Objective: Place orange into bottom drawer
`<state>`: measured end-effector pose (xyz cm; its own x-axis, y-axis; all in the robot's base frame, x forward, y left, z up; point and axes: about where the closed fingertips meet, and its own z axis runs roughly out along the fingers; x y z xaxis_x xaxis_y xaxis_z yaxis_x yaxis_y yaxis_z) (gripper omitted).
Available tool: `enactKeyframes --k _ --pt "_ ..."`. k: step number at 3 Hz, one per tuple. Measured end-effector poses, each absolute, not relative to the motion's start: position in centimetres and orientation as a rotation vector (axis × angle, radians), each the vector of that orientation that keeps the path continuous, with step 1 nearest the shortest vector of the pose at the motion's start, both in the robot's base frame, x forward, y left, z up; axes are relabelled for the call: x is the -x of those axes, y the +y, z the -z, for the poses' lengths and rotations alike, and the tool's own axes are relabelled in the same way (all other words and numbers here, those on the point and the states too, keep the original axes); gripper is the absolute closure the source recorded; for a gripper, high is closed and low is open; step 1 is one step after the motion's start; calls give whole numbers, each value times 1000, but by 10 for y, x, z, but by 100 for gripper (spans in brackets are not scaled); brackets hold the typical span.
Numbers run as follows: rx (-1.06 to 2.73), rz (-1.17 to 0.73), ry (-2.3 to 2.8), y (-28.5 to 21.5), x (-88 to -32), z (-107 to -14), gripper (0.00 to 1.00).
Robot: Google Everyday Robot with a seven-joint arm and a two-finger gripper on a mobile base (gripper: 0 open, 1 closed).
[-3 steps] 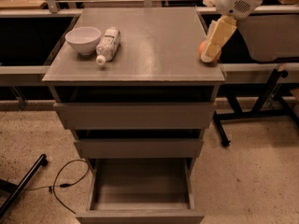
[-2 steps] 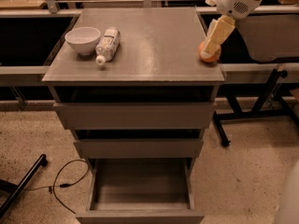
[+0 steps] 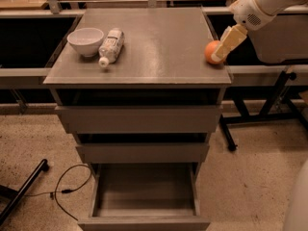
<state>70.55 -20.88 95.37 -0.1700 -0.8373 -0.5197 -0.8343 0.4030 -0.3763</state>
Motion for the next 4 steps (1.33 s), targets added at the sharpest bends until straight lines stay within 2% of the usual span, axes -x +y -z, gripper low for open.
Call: enactKeyframes --k 2,4 --pt "1262 -81 2037 -244 -727 -910 0" --pt "1139 -168 2046 -240 -756 -888 0"
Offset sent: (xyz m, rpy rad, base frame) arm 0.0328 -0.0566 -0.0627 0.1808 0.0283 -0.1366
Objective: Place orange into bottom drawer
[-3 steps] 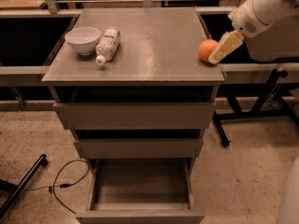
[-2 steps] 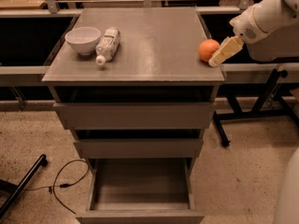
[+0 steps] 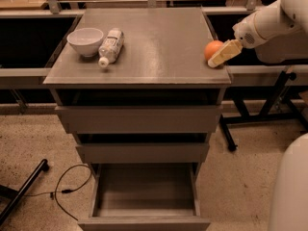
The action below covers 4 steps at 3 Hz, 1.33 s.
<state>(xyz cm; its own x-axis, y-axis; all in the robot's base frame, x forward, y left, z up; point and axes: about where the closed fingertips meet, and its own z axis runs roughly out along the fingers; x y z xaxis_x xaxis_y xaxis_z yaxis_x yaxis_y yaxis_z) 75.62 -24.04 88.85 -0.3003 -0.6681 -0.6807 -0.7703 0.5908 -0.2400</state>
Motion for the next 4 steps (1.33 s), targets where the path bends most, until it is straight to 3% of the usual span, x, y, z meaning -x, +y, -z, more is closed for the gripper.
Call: enactKeyframes --k 2,3,4 --pt "1045 -268 2089 -230 -772 -864 0" --pt "1037 -301 2087 -227 -773 -857 16" --pt "1040 -324 2077 -224 -772 -856 40"
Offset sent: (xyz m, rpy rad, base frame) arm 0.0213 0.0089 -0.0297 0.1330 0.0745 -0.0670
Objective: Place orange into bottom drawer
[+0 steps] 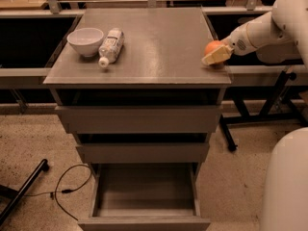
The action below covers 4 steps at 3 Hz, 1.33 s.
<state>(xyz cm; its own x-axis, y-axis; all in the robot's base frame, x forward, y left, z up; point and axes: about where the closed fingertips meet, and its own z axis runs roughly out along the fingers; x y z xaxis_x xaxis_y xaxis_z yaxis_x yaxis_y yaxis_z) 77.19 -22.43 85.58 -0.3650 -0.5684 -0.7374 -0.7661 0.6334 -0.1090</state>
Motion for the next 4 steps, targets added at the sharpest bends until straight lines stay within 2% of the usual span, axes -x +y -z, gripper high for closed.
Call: enactKeyframes --k 2,3,4 --pt "1100 -349 1999 -223 -753 -881 86" --pt "1187 -330 1945 -222 -727 -909 100" --pt "1281 -294 1885 -215 -685 -942 100"
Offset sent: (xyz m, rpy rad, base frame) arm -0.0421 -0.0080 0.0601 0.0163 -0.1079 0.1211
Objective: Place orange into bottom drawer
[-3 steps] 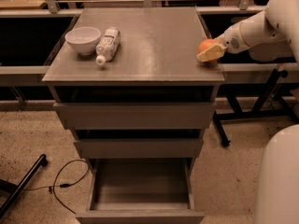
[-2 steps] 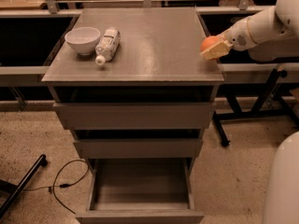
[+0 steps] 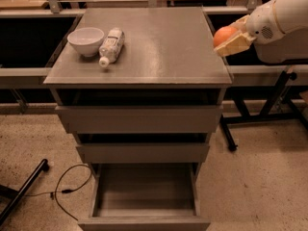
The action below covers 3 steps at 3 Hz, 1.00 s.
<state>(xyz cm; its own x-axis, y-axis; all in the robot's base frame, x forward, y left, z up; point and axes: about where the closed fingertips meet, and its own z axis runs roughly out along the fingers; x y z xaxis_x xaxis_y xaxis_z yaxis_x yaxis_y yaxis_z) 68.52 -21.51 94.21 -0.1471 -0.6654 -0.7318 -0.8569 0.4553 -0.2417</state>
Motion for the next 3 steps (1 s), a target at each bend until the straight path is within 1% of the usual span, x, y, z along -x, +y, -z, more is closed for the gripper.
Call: enactKeyframes --k 1,3 --pt "1337 -287 1871 -205 -653 -950 100" --pt "1437 -312 1905 -170 -591 -935 100"
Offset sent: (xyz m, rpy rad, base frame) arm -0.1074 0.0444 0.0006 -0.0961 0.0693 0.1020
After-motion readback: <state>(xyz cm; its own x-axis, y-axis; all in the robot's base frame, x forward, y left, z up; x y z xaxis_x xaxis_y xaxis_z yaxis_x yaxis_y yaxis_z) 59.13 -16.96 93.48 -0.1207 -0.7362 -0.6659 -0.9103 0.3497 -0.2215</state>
